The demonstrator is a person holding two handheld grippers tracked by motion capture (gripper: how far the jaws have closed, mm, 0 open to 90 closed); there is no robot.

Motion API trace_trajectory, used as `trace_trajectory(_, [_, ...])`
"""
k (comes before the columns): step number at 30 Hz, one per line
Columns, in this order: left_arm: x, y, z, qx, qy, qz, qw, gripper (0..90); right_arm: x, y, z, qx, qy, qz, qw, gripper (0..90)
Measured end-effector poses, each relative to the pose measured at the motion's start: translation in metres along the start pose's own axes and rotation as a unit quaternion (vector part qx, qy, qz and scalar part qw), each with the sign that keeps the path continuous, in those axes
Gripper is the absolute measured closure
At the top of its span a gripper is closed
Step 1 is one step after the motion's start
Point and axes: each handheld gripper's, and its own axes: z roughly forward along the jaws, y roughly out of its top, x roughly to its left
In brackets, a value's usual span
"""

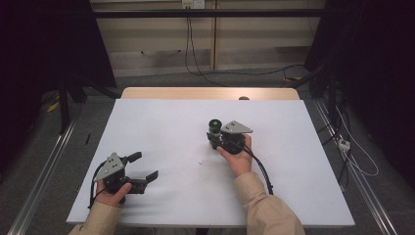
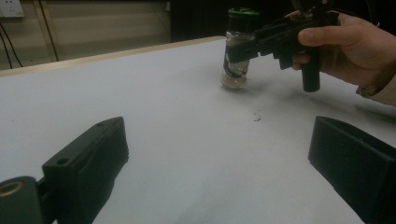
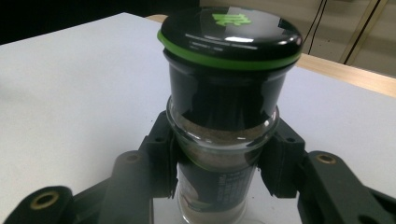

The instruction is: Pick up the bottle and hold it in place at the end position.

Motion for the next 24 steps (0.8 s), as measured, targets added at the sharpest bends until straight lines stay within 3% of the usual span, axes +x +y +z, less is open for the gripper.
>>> trace_trajectory(24, [0.001,0.0,0.0,0.001,0.001,0.0,1.0,4.6,0.009,0.003,0.013,0.008,0.006,-0.008,0.9999,53.4])
